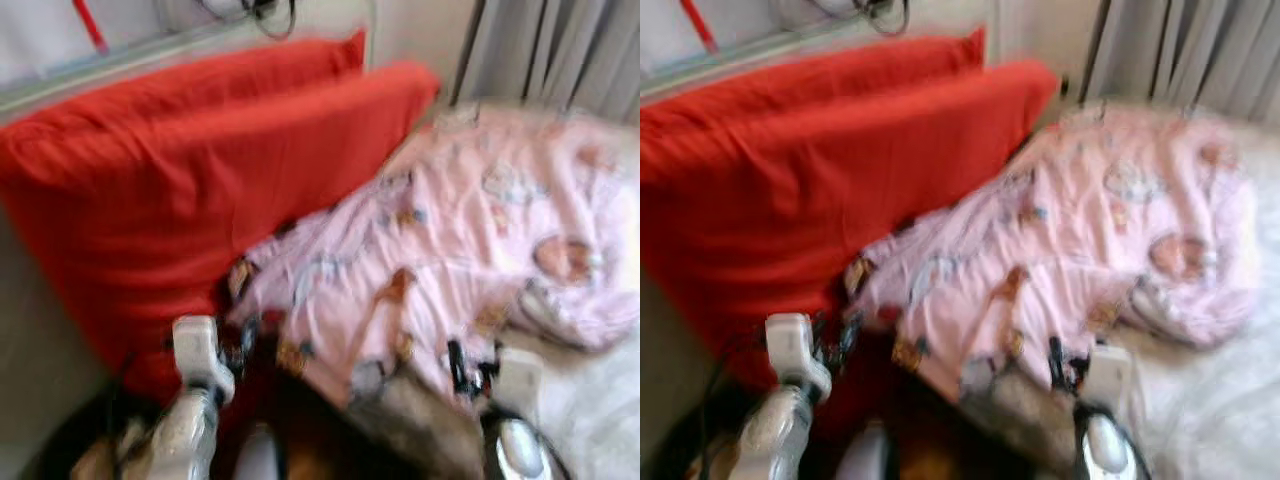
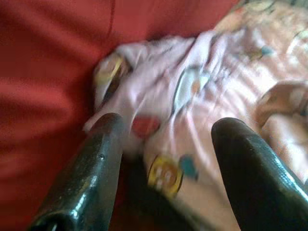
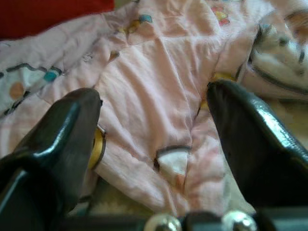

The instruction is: Clean up the room

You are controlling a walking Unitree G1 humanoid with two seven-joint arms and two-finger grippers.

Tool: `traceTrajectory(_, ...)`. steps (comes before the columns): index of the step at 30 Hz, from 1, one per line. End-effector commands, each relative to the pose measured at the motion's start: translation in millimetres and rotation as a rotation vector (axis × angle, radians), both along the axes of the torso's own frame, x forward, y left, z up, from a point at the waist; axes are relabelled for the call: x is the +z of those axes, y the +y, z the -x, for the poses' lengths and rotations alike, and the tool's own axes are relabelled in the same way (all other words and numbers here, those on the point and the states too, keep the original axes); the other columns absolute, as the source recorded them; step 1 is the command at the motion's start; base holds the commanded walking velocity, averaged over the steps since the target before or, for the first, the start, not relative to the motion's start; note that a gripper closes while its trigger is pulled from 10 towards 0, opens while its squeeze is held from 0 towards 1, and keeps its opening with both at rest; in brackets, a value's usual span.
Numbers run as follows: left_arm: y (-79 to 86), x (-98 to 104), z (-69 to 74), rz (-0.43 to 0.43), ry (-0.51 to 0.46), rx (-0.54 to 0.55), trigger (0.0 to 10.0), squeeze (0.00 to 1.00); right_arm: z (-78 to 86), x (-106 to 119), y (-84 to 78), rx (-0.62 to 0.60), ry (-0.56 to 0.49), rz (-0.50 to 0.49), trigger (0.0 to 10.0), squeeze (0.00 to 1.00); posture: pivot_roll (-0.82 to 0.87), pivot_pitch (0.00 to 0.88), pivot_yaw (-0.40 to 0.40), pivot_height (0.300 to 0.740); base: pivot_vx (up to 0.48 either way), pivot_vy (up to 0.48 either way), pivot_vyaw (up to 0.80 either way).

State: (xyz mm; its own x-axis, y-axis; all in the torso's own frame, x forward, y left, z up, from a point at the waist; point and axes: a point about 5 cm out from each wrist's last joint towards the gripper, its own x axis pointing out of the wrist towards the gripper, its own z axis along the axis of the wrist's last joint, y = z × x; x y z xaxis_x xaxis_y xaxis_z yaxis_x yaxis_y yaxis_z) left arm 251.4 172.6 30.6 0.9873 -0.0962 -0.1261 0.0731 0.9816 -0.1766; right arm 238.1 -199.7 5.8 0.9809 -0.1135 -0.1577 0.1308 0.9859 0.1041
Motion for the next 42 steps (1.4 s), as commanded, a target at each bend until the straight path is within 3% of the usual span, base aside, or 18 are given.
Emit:
traceTrajectory(1, 3.5, 10, -7.5, -0.029, -0.035, -0.004, 10.0, 0.00, -2.6, 1, 5.5, 0.009, -0.001, -0.013, 10.0, 0.00, 0.05, 0.058, 0.037, 0.641, 0.000, 0.000, 0.00)
traceTrajectory(10, 1.5, 10, -7.2, -0.027, -0.027, -0.011, 10.0, 0.00, -4.1, -4, 7.1, 0.019, 0.048, -0.015, 10.0, 0.00, 0.05, 0.058, 0.035, 0.641, 0.000, 0.000, 0.00)
traceTrajectory(14, 0.6, 10, -7.1, -0.028, -0.029, -0.015, 10.0, 0.00, -3.9, -4, 8.8, 0.031, 0.035, -0.024, 10.0, 0.00, 0.05, 0.057, 0.034, 0.611, 0.000, 0.000, 0.00)
traceTrajectory(31, -1.0, 12, -10.3, -0.045, -0.028, -0.030, 10.0, 0.00, -4.7, -7, 8.2, 0.035, 0.049, -0.042, 10.0, 0.00, 0.05, 0.071, 0.036, 0.611, 0.000, 0.000, 0.00)
traceTrajectory(38, -2.2, 14, -11.3, -0.049, -0.035, -0.041, 10.0, 0.00, -3.5, -13, 10.1, 0.043, 0.086, -0.046, 10.0, 0.00, 0.06, 0.075, 0.039, 0.611, 0.000, 0.000, 0.00)
traceTrajectory(42, -2.9, 15, -11.7, -0.050, -0.037, -0.045, 10.0, 0.00, -0.2, -23, 9.5, 0.020, 0.174, -0.034, 10.0, 0.00, 0.06, 0.077, 0.042, 0.611, 0.000, 0.000, 0.00)
